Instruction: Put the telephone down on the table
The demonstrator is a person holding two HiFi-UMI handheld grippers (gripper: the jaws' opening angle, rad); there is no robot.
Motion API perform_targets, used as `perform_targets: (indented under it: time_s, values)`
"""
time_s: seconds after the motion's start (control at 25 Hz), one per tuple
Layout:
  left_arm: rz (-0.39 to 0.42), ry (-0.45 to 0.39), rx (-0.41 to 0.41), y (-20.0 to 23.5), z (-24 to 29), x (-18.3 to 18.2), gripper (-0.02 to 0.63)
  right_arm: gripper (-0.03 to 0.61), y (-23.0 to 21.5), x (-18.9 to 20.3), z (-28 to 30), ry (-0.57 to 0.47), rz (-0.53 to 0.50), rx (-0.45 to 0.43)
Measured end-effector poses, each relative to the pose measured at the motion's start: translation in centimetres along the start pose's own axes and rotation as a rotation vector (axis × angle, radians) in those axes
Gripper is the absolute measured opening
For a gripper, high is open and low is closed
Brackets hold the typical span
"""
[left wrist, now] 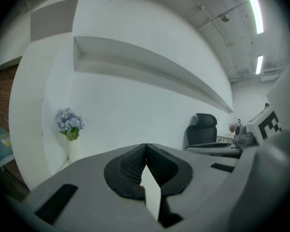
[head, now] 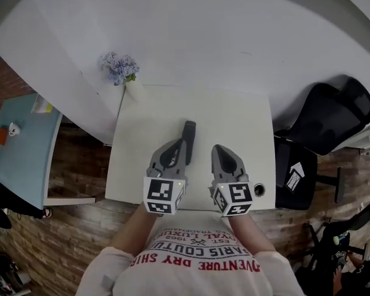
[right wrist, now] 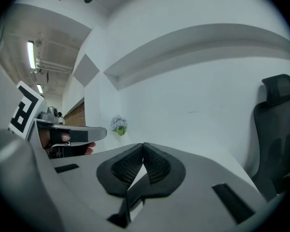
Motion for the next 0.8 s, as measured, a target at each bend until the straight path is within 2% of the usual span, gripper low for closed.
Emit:
perform_targets:
  time_s: [0.12, 0.28, 0.68, 0.8]
  values:
    - [-0.020, -0.048, 0.018, -0.2, -1.6, -0.6, 0.025, 0.025, 0.7, -0.8, -0.8, -0.045, -0.040, 0.037]
    - [0.030, -0.079, 0.035, -0.4, -2.4, -0.9, 0.025, 0.025, 1.5, -1.1, -1.1, -0.053, -0.085, 0.064]
    - [-0.073, 0.022, 0.055, 1.6, -1.6, 0.9, 0.025, 0.025, 2.8, 0.2, -0.3, -0.002, -0.092, 0.056]
    - [-0.059, 0.023, 0.049, 1.8, -1.5, 0.7, 0.025, 0.025, 3.0, 0.2, 0.0, 0.003, -0.094, 0.049]
Point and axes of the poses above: the fingertips, and each gripper's own axes: z forward along the fingers, y to its left, x out of its underside, the point moved 6 cm from there along -z, backward along the fingers
